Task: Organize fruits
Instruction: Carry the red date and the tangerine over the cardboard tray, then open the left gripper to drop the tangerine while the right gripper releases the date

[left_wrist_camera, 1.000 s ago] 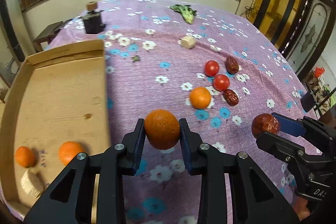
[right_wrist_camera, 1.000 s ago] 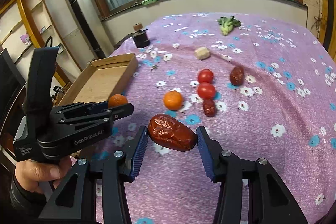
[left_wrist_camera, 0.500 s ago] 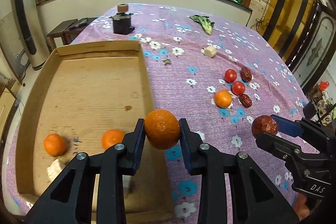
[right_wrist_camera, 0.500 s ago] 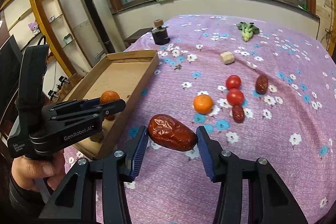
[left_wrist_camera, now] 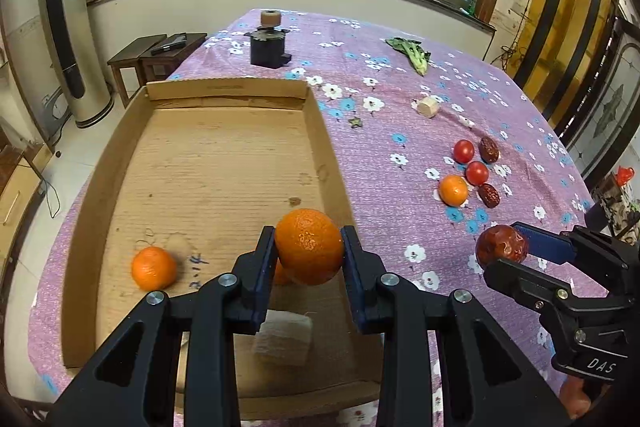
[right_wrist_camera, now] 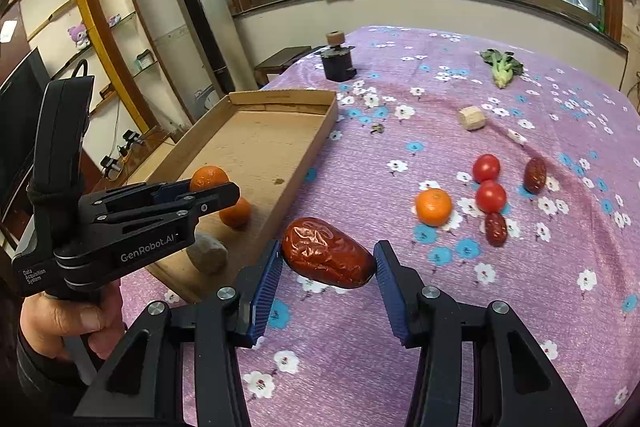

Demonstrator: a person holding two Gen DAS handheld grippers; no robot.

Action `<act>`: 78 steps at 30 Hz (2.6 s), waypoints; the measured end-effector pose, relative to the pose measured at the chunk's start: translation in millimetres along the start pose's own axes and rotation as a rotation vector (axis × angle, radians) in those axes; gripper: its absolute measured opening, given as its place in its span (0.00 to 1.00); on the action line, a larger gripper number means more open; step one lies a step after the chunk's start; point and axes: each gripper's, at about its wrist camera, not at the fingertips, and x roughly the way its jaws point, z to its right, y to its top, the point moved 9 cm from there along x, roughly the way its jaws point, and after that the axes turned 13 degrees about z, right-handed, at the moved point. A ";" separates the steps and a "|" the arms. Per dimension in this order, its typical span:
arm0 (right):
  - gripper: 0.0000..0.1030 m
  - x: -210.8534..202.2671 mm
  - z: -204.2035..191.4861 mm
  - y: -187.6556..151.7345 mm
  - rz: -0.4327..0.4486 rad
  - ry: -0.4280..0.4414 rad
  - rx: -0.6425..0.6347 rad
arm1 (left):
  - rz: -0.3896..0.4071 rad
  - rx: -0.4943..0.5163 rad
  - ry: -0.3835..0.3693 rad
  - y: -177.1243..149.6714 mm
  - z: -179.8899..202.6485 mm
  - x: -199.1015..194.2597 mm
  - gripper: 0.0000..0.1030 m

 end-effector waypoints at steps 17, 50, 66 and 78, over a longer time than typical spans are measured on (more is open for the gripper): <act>0.47 27.9 -40.2 7.4 -0.023 0.069 -0.048 | 0.003 -0.032 0.071 1.0 -46.7 -6.4 0.28; 0.47 158.5 -86.4 12.6 -0.163 0.140 -0.104 | -0.144 -0.094 0.156 -9.9 -111.8 49.6 0.29; 0.50 132.1 -81.9 17.7 -0.144 0.168 -0.074 | -0.109 -0.062 0.223 -2.9 -113.7 22.7 0.58; 0.53 73.4 -48.8 24.4 -0.057 0.133 -0.018 | -0.057 -0.026 0.186 9.4 -80.0 0.3 0.58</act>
